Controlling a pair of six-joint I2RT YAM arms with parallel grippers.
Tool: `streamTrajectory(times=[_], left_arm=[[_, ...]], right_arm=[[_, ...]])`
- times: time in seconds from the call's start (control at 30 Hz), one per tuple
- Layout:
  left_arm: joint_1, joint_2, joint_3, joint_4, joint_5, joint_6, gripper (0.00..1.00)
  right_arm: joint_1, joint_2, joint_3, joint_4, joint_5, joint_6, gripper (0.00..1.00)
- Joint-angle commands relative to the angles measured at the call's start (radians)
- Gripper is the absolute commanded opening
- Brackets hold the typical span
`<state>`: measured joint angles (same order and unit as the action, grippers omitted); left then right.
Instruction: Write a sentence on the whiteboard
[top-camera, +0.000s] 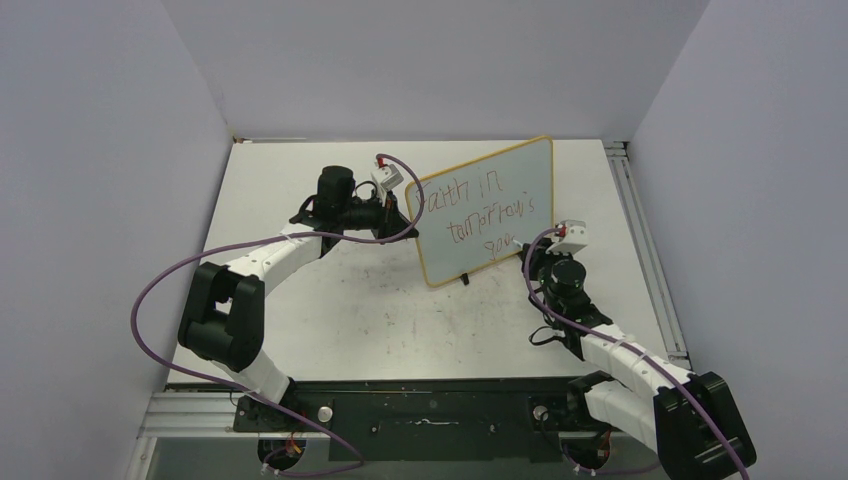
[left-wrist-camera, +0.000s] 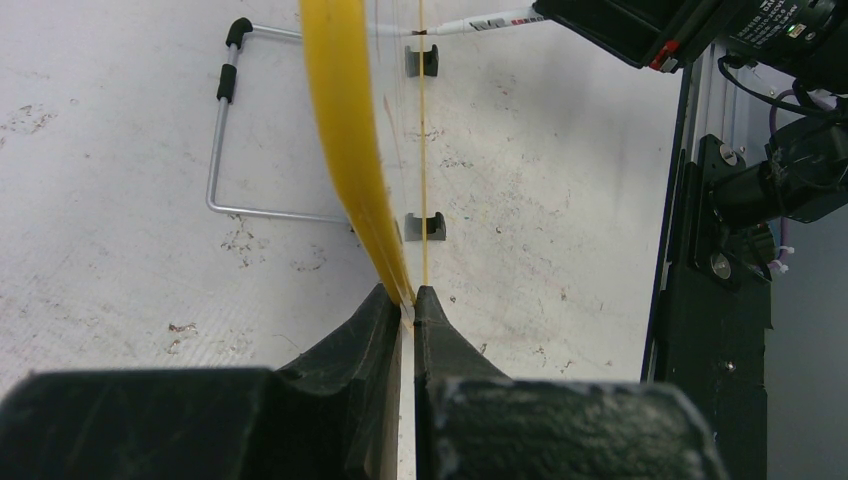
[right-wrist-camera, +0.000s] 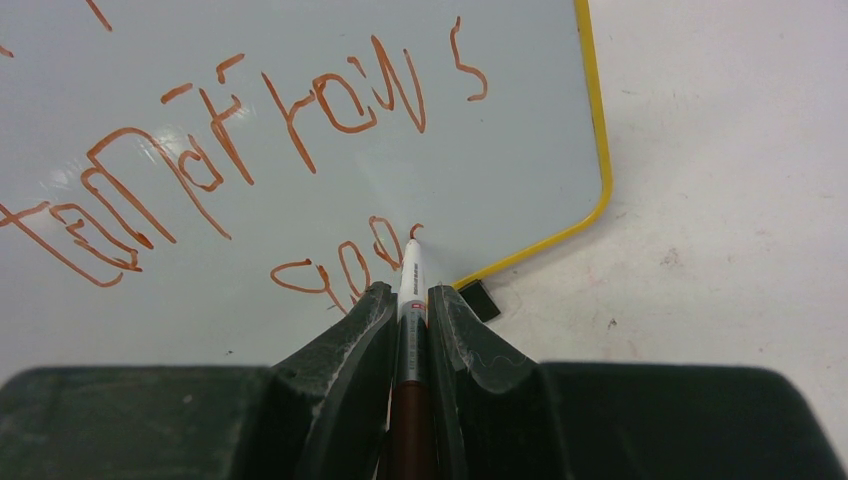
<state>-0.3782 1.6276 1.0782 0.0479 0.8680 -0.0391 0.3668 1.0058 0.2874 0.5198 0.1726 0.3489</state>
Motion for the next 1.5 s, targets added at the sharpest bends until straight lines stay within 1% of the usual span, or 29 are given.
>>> streamTrajectory(times=[0.0,0.47,0.93,1.13,1.47], left_arm=[[-0.015,-0.006,0.029,-0.029,0.022,0.012,0.0],[-0.016,-0.006,0.028,-0.031,0.022,0.013,0.0],[-0.016,-0.008,0.028,-0.031,0.022,0.013,0.0],[-0.016,-0.006,0.029,-0.031,0.022,0.012,0.0],[-0.016,-0.006,0.028,-0.031,0.021,0.012,0.0]], right_arm=[[-0.003,-0.008,-0.013,0.006,-0.012,0.008,0.05],[-0.005,0.07,0.035,0.071,0.036,-0.006,0.05],[-0.006,0.041,0.124,0.076,0.045,-0.028,0.05],[-0.003,0.023,0.125,0.068,0.043,-0.029,0.05],[-0.003,0.073,0.084,0.04,0.049,-0.004,0.05]])
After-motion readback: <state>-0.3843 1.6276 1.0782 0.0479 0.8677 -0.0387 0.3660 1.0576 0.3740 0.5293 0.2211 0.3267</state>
